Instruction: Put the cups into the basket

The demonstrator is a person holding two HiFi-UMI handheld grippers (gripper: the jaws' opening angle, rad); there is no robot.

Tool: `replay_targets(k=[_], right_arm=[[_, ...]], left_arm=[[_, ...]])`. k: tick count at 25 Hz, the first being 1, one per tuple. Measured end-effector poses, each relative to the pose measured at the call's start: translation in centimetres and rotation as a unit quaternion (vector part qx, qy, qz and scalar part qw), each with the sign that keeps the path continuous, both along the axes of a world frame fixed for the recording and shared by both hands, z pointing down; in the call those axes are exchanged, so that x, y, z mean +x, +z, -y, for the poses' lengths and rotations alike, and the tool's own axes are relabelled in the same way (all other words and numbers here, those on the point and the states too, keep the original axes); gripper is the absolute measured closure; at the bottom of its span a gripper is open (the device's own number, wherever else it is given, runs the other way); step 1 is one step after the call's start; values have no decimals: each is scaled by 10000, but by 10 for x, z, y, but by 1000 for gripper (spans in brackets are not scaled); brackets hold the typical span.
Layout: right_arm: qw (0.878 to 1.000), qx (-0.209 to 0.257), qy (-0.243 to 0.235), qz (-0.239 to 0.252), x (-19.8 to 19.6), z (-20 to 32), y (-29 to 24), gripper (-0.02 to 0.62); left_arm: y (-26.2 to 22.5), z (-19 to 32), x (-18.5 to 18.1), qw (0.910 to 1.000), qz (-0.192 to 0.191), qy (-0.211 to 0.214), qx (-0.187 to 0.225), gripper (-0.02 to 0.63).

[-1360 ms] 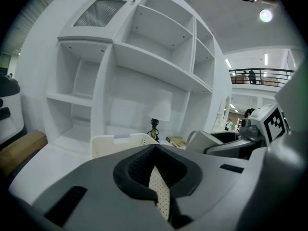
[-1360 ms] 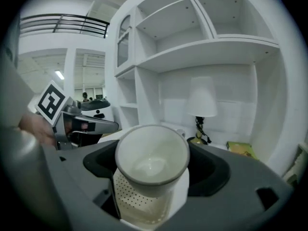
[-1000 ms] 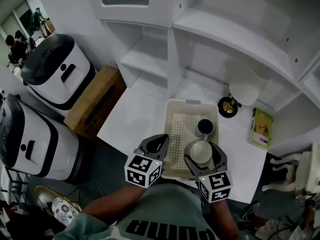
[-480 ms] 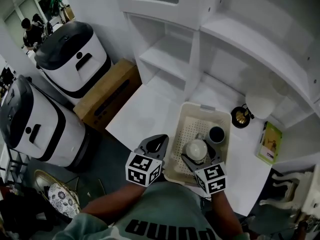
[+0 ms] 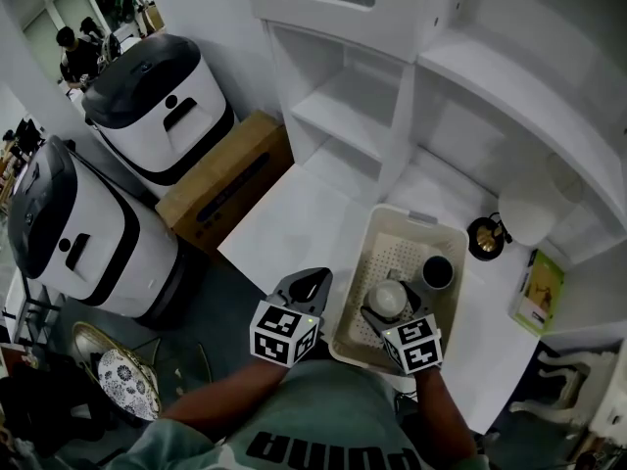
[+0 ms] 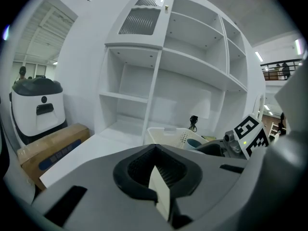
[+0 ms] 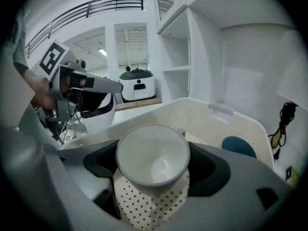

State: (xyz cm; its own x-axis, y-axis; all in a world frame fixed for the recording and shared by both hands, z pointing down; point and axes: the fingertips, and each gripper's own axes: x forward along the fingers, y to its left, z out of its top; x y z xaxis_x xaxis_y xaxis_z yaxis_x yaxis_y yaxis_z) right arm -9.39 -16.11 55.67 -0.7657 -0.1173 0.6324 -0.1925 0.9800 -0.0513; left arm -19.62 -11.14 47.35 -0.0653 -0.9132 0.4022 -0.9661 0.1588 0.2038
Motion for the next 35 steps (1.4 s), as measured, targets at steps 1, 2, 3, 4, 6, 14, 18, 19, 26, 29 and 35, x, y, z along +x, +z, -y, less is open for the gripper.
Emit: replay_targets(k=[1, 2, 3, 4, 6, 14, 18, 19, 26, 29, 35], right_arm=[[10000, 3, -10, -21, -1, 1, 3, 195], [10000, 9, -21, -47, -2, 3, 5, 195], [10000, 10, -35, -84, -4, 4, 7, 195], [9999, -7, -48, -129, -5, 4, 9, 195], [9997, -55, -71, -221, -6, 5, 15, 195], [9987, -52, -141, -480, -8, 7, 39, 195], [9984, -23, -176, -542, -7, 6, 50, 195], [9983, -19, -166, -553, -6, 6, 52, 195], [9976, 55, -192, -659, -1, 4, 59, 195], [9967, 102, -254, -760, 0, 4, 60, 196], [9935, 205, -360, -1064, 6, 6, 60, 195]], left_arm=[[2, -1, -1, 10000, -11, -11, -14, 600], [3, -1, -2, 10000, -20, -16, -28, 600], [5, -2, -3, 10000, -29, -16, -41, 600], [6, -2, -4, 10000, -36, -12, -55, 600], [8, -1, -5, 10000, -42, 0, -73, 600], [15, 0, -8, 9999, -66, 77, -140, 599], [21, 0, -9, 9997, -117, 122, -198, 600], [22, -1, -9, 9996, -132, 131, -211, 600], [29, -2, -9, 9992, -204, 233, -247, 600], [29, -1, -7, 9990, -222, 306, -230, 600], [25, -1, -4, 9985, -225, 476, -166, 600]])
